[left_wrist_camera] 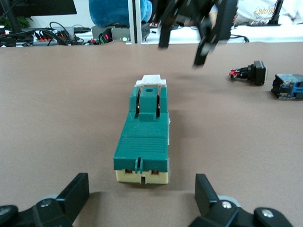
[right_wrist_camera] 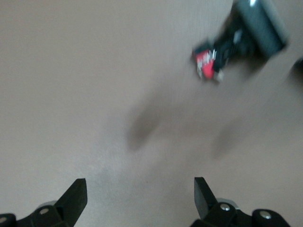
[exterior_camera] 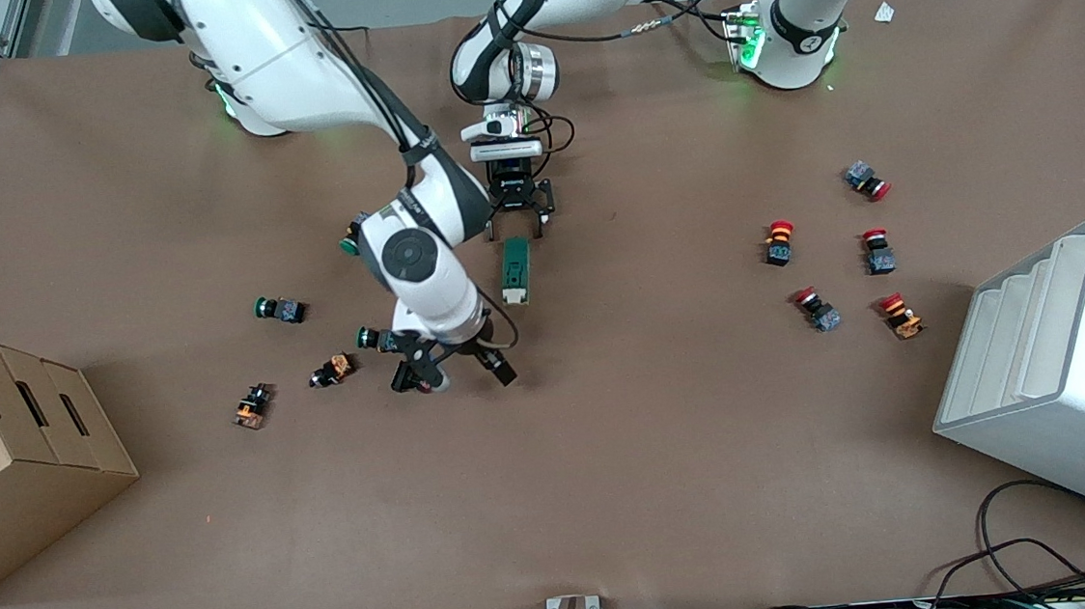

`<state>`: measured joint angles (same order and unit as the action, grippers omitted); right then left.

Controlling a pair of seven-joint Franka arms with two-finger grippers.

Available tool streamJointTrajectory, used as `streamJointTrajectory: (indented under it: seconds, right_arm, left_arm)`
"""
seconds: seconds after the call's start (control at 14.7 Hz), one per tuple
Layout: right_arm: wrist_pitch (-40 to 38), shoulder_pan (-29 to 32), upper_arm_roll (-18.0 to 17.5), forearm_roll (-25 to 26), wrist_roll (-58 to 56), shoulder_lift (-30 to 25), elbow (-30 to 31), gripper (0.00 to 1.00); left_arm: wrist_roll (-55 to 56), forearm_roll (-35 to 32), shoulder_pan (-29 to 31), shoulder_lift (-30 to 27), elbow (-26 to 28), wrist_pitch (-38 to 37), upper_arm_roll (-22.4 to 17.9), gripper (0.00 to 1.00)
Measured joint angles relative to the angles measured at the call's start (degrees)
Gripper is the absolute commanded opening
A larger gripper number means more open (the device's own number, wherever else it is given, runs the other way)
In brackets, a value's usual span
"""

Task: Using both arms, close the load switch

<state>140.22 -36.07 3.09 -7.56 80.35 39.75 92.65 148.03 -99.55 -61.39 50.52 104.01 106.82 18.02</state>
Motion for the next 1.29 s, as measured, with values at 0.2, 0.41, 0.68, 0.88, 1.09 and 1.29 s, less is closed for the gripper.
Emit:
streamJointTrajectory:
  seconds: [0.2, 0.41, 0.68, 0.88, 1.09, 1.29]
  right_arm:
    - [-13.91, 5.44, 0.10, 0.00, -11.31, -4.74, -3.88, 1.00]
    - [-24.50, 11.29, 0.15, 0.02, -26.02, -10.09, -4.06, 1.00]
    - [-35.02, 19.63, 0.29, 2.24, -48.69, -15.58, -4.03, 1.00]
    - [-41.75, 25.55, 0.32, 7.25, -62.88, -19.29, -4.08, 1.00]
    - [-46.97, 30.63, 0.32, 8.71, -73.91, -22.87, -4.47, 1.00]
    - [-52.49, 34.78, 0.32, 8.87, -79.16, -24.62, -7.77, 1.00]
  left_arm:
    - [-5.04, 6.80, 0.80, -1.90, -0.65, 1.08, 0.36, 0.98]
    - [-10.54, 15.26, 1.31, -5.80, -2.26, 1.29, 0.68, 0.99]
    - [-18.67, 28.14, 3.11, -12.63, -5.61, 1.50, 0.82, 0.99]
    - [-30.21, 40.90, 7.46, -19.10, -8.06, 1.86, 0.83, 1.00]
    - [-46.36, 53.81, 14.58, -26.64, -10.34, 1.96, 0.66, 1.00]
    - [-58.35, 63.51, 23.26, -32.16, -12.23, 2.01, 0.51, 1.00]
